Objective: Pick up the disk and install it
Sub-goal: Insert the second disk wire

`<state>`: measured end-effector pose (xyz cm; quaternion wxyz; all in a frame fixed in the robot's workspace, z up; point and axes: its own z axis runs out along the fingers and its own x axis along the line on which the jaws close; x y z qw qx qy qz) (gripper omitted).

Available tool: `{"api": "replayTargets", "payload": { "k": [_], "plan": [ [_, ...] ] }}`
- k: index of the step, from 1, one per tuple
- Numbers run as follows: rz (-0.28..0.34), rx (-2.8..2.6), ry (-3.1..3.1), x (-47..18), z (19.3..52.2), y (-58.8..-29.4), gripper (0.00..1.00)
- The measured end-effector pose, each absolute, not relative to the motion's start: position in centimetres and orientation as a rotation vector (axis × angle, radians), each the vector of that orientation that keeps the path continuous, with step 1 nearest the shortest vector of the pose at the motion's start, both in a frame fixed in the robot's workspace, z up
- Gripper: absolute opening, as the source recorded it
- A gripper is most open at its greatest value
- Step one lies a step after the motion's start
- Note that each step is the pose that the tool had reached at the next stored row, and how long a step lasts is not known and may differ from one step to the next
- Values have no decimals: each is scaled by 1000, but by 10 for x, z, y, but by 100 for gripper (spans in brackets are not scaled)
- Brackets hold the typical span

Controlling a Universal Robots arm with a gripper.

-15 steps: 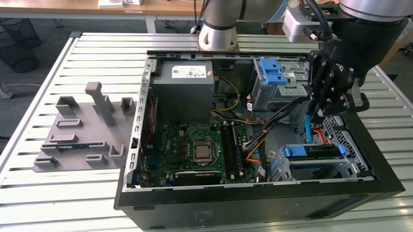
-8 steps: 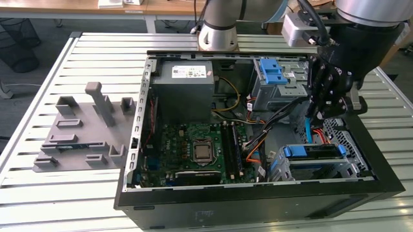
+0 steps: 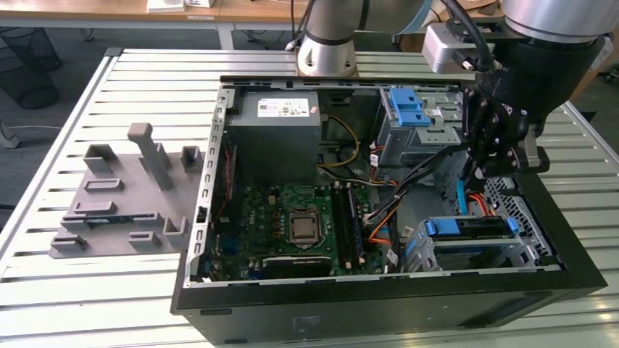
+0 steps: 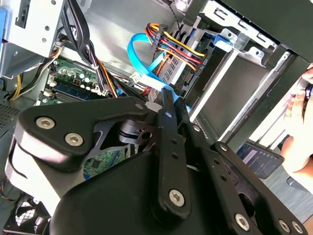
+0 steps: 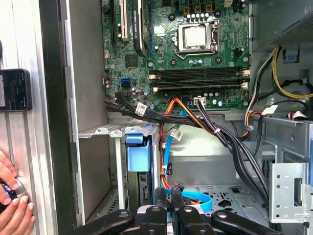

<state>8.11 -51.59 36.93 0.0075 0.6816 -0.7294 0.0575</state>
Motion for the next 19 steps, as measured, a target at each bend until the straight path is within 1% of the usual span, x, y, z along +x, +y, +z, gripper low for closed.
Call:
{"api": "replayTargets", "payload": {
  "k": [13, 17, 19],
  "plan": [
    [178, 2132, -2282, 81, 369, -516, 16],
    [108, 2160, -2316, 81, 369, -517, 16],
    [104, 2161, -2318, 81, 368, -517, 16]
  ]
}}
